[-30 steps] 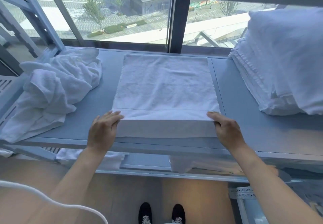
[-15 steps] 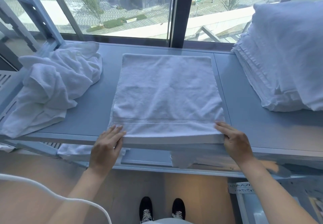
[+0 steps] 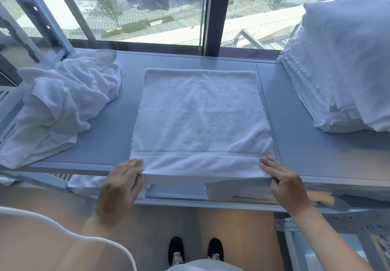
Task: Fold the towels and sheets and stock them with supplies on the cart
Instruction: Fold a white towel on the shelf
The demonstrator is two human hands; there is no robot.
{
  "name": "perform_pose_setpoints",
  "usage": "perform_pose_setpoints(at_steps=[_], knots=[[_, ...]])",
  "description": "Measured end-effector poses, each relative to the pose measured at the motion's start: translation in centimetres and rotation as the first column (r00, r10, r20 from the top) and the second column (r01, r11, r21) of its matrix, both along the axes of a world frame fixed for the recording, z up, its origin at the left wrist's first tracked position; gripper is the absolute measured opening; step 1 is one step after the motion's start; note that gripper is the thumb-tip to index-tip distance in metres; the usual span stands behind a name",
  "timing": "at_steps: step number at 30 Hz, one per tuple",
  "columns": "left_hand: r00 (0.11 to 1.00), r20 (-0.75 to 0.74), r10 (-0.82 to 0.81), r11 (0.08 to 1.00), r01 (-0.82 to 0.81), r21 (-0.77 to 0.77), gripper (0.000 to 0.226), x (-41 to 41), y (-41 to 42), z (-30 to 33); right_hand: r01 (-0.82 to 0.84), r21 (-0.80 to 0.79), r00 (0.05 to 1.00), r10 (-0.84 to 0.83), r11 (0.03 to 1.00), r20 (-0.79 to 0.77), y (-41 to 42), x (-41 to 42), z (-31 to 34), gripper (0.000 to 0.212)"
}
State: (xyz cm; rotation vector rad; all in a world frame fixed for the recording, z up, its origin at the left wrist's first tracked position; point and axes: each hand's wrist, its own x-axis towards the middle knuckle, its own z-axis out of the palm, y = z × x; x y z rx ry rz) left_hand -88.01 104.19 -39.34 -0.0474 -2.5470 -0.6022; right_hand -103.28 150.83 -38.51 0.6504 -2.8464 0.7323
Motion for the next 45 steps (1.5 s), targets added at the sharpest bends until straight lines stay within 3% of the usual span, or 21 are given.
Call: perform_pose_setpoints(at_steps=[5, 8, 11, 13, 16, 20, 25, 31, 36, 38, 41, 45], knots=[[0.996, 0.081, -0.043, 0.994, 0.051, -0.099, 0.027, 1.8, 0.4, -2.0, 0.020, 0.022, 0.999, -0.019, 1.000, -0.035, 0.0, -0.1, -0.3, 0.066], [0.996, 0.077, 0.040, 0.999, -0.039, -0.015, 0.014, 1.4, 0.5, -0.7, 0.093, 0.073, 0.981, -0.079, 0.993, -0.175, -0.3, -0.4, 1.0, 0.039], [0.991, 0.030, 0.127, 0.991, -0.128, 0.035, 0.014, -1.1, 1.6, 1.8, 0.063, -0.010, 0.975, -0.064, 0.998, -0.211, -3.3, -1.3, 2.8, 0.036], [0.995, 0.085, 0.054, 0.999, -0.053, -0.008, 0.027, -4.4, 3.3, 3.0, -0.046, -0.012, 0.991, 0.044, 0.999, -0.127, -7.5, -2.8, 3.6, 0.038], [0.919, 0.392, -0.034, 0.990, 0.085, -0.112, 0.051, -10.6, 6.6, 3.6, -0.229, 0.119, 0.969, 0.214, 0.966, 0.120, -14.4, -5.4, 3.9, 0.056], [0.799, 0.598, 0.064, 0.965, 0.104, -0.242, 0.064, -16.1, 6.4, 2.1, -0.265, 0.237, 0.950, 0.210, 0.935, 0.232, -18.4, -9.3, 2.6, 0.064], [0.806, 0.572, 0.153, 0.973, -0.020, -0.231, 0.068, -14.1, 2.8, 0.6, -0.096, 0.314, 0.978, 0.031, 0.944, 0.206, -12.2, -10.8, 0.7, 0.063], [0.800, 0.584, 0.141, 0.978, -0.021, -0.208, 0.071, -10.3, 4.5, 1.1, -0.088, 0.289, 0.976, 0.025, 0.953, 0.215, -7.3, -5.8, 0.0, 0.062], [0.922, 0.359, 0.147, 0.989, -0.135, -0.060, 0.048, -9.4, 6.5, 2.3, -0.006, 0.263, 0.979, -0.048, 0.965, 0.197, -7.2, -0.8, 0.6, 0.064], [0.942, 0.323, 0.092, 0.995, -0.076, -0.063, 0.042, -11.6, 7.0, 2.6, 0.028, 0.184, 0.988, -0.056, 0.983, 0.147, -8.9, -1.3, 1.4, 0.059], [0.887, 0.461, -0.015, 0.991, 0.075, -0.113, 0.053, -16.3, 8.1, 2.6, -0.077, 0.152, 0.989, 0.055, 0.985, 0.140, -13.1, -4.4, 2.0, 0.058], [0.795, 0.607, 0.023, 0.974, 0.120, -0.194, 0.064, -20.6, 7.7, 1.3, -0.166, 0.203, 0.963, 0.114, 0.965, 0.244, -17.6, -11.0, 2.0, 0.066]])
